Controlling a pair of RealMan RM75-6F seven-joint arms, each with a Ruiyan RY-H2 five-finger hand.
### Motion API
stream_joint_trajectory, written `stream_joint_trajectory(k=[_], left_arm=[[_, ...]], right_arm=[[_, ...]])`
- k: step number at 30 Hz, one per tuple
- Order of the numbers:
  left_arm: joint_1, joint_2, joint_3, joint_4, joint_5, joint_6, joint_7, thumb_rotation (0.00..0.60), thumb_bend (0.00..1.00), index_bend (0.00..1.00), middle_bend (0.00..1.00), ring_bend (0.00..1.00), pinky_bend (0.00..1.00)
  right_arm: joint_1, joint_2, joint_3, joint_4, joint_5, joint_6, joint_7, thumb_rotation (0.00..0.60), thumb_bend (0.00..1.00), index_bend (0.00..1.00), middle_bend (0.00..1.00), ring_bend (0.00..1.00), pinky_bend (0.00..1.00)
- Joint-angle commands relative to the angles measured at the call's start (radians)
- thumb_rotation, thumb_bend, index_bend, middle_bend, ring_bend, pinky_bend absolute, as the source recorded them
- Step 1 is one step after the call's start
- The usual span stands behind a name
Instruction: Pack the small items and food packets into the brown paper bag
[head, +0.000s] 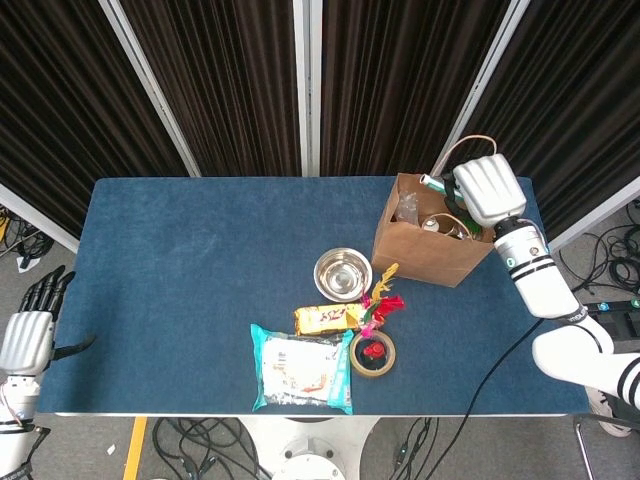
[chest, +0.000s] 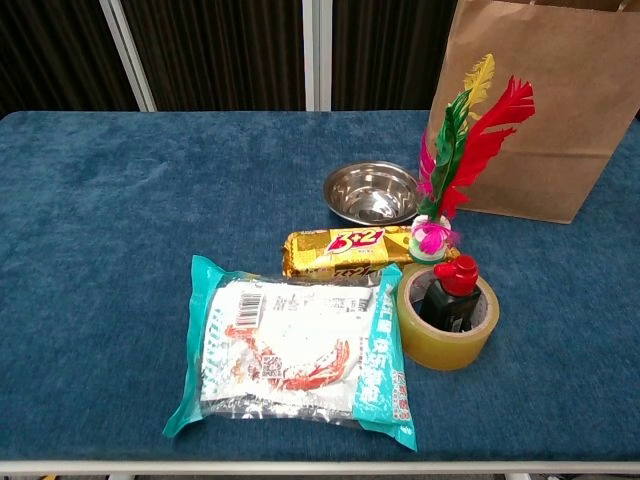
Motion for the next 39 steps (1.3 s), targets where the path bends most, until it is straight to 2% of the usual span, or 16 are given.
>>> stream_joint_trajectory(k=[1, 7, 10, 14, 20, 25, 30, 35, 39], left_arm=[[0.001, 0.009, 0.005, -0.012, -0.004, -0.009, 0.006, 0.6, 0.14, 0.08, 0.06, 0.0, 0.12], [0.013, 0.026, 0.02, -0.025, 0.003, -0.005, 0.004, 0.6, 0.14, 0.08, 0.06, 0.0, 0.12], [0.013, 0.027, 0.022, -0.026, 0.003, -0.008, 0.006, 0.6, 0.14, 0.08, 0.06, 0.0, 0.12], [0.011, 0.028, 0.023, -0.023, 0.005, -0.011, 0.023, 0.6, 0.14, 0.08, 0.06, 0.0, 0.12], [0.003, 0.03, 0.019, -0.023, 0.004, -0.017, 0.046, 0.6, 0.14, 0.08, 0.06, 0.0, 0.12], [-0.008, 0.031, 0.013, -0.016, 0.007, -0.018, 0.081, 0.6, 0.14, 0.08, 0.06, 0.0, 0.12], [-0.018, 0.032, 0.01, -0.02, 0.007, -0.026, 0.113, 0.6, 0.14, 0.08, 0.06, 0.0, 0.12], [-0.021, 0.037, 0.008, -0.03, 0.002, -0.03, 0.141, 0.6, 0.14, 0.08, 0.06, 0.0, 0.12], [-0.02, 0.037, 0.008, -0.035, -0.002, -0.031, 0.156, 0.6, 0.14, 0.08, 0.06, 0.0, 0.12]], right_arm=[[0.0, 0.007, -0.007, -0.001, 0.012, -0.033, 0.024, 0.6, 0.24, 0.65, 0.54, 0.47, 0.63], [0.001, 0.013, -0.021, 0.006, 0.002, -0.068, 0.053, 0.6, 0.04, 0.58, 0.52, 0.41, 0.55], [0.002, 0.019, -0.024, 0.007, -0.004, -0.085, 0.071, 0.6, 0.0, 0.53, 0.5, 0.37, 0.49], [-0.001, 0.03, -0.019, 0.002, -0.021, -0.082, 0.099, 0.6, 0.0, 0.49, 0.47, 0.32, 0.45], [-0.017, 0.033, 0.008, -0.002, -0.065, -0.006, 0.137, 0.6, 0.0, 0.49, 0.47, 0.33, 0.44], [-0.018, 0.071, 0.044, -0.037, -0.09, 0.046, 0.145, 0.6, 0.0, 0.49, 0.47, 0.33, 0.44], [-0.023, 0.126, 0.107, -0.119, -0.131, 0.145, 0.148, 0.6, 0.0, 0.49, 0.47, 0.33, 0.44], [-0.034, 0.141, 0.158, -0.21, -0.181, 0.27, 0.134, 0.6, 0.0, 0.49, 0.47, 0.33, 0.44], [-0.036, 0.152, 0.185, -0.334, -0.22, 0.326, 0.132, 0.6, 0.0, 0.49, 0.47, 0.33, 0.44]])
